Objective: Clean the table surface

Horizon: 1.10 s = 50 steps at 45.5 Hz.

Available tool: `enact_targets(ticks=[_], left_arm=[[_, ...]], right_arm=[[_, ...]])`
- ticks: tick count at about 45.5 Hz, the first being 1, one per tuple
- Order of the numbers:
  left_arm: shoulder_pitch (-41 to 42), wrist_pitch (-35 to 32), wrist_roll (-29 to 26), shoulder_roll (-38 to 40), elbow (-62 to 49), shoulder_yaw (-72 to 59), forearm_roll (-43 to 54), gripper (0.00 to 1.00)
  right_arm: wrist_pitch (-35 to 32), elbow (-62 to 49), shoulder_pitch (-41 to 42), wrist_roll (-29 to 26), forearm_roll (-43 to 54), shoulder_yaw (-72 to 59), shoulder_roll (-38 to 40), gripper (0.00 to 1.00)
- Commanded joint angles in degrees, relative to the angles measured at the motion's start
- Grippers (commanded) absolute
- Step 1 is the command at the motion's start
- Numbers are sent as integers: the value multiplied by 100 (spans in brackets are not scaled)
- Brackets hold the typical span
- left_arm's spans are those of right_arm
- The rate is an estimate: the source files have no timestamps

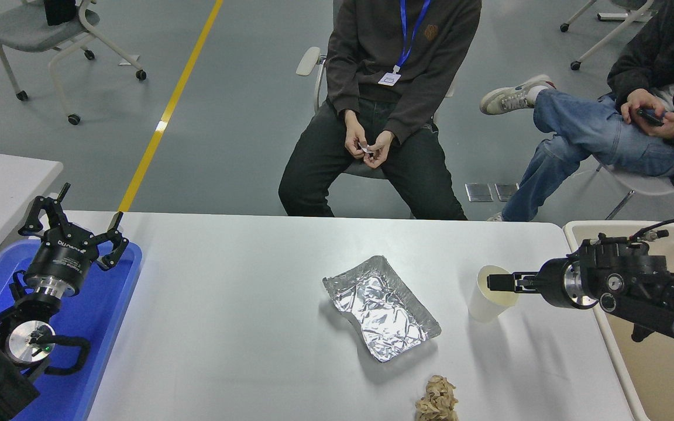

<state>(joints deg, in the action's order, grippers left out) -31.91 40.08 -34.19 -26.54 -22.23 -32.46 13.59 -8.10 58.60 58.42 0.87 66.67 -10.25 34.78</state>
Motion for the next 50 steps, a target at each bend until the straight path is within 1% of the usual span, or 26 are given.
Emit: enact_targets(ticks=[1,5,7,10,14,16,19,20,41,46,50], left_arm=[[0,0,0,0,0,2,-5,100],[0,0,0,0,0,2,-5,100],[0,0,0,0,0,2,4,100],[0,0,0,0,0,2,4,100],[0,0,0,0,0,-6,4,100],[0,0,0,0,0,2,-5,100],[0,0,0,0,0,2,-5,100],[0,0,-8,0,0,-6,-5,100],[0,0,0,0,0,-6,-5,100],[0,0,0,0,0,2,4,100],[0,0,0,0,0,-6,-5,100]], right_arm=[[28,-24,-32,1,12,-12,-59,73],[28,-24,-32,1,12,-13,-59,52],[28,-24,-23,1,12,-13,-59,45],[28,-24,-15,10,12,-4,-59,30],[28,-24,-15,1,12,-13,-50,17],[28,-7,-15,10,21,-13,-50,13],[19,2,3,10,21,-109,-50,2],[19,2,12,10,21,-153,-59,0],[20,81,126,124,-23,-241,55,0],[-33,248,293,334,-75,-162,371,0],[-24,406,398,387,-146,-127,609,0]])
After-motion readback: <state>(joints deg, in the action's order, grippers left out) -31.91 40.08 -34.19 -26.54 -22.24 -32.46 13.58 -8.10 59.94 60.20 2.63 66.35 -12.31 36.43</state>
